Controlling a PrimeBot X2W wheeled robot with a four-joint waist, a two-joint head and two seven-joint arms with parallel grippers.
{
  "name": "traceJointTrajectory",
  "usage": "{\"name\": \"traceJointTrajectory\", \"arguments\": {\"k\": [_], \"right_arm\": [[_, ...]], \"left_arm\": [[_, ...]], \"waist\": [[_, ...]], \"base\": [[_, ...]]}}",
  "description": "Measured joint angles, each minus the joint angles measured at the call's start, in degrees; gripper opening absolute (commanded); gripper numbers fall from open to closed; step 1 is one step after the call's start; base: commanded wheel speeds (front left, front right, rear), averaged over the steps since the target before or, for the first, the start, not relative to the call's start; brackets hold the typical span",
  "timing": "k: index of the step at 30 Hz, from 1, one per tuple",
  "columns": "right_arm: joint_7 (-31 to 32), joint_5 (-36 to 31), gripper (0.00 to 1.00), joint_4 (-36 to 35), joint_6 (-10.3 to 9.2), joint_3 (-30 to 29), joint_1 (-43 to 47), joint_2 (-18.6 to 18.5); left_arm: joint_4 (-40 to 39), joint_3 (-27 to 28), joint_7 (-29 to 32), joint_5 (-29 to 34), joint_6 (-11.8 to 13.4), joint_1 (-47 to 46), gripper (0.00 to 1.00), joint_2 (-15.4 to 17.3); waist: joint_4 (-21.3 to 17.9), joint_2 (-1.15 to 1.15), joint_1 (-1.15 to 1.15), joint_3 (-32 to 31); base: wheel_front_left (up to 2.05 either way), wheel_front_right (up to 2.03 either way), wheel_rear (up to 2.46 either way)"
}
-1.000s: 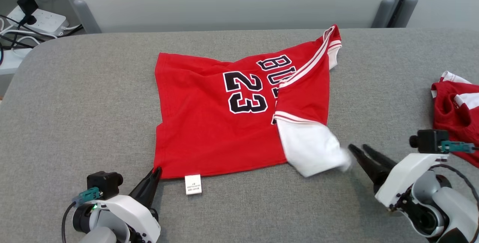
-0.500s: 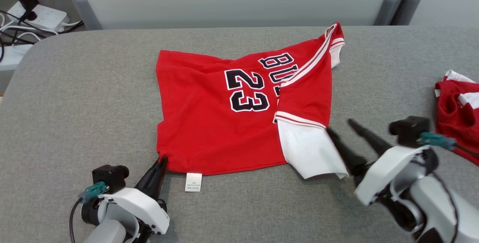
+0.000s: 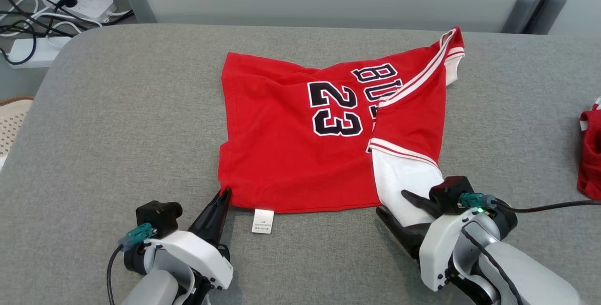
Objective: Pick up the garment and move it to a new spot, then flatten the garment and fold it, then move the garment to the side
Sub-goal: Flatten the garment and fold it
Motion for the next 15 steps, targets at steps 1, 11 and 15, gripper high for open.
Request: {"name": "traceJointTrajectory", "arguments": {"k": [1, 11, 15], "right_arm": [[0.0, -1.0, 1.00, 1.2, 0.01, -0.1, -0.4, 0.3], [-0.5, -11.1, 0.98, 11.0, 0.01, -3.7, -2.8, 3.8], [-0.4, -12.6, 0.29, 12.2, 0.01, -4.7, -3.1, 4.8]], "left_arm": [[0.0, 0.0, 0.0, 0.3, -0.3, 0.0, 0.00, -0.2], [0.0, 1.2, 0.0, 1.9, -0.8, 0.0, 0.00, -2.0], [0.0, 1.7, 0.0, 2.4, -0.8, 0.0, 0.00, -2.2]], "waist": [[0.3, 0.00, 0.00, 0.1], [2.5, 0.00, 0.00, 1.5], [2.9, 0.00, 0.00, 1.7]], "base": [[0.00, 0.00, 0.00], [0.00, 0.00, 0.00], [0.00, 0.00, 0.00]]}}
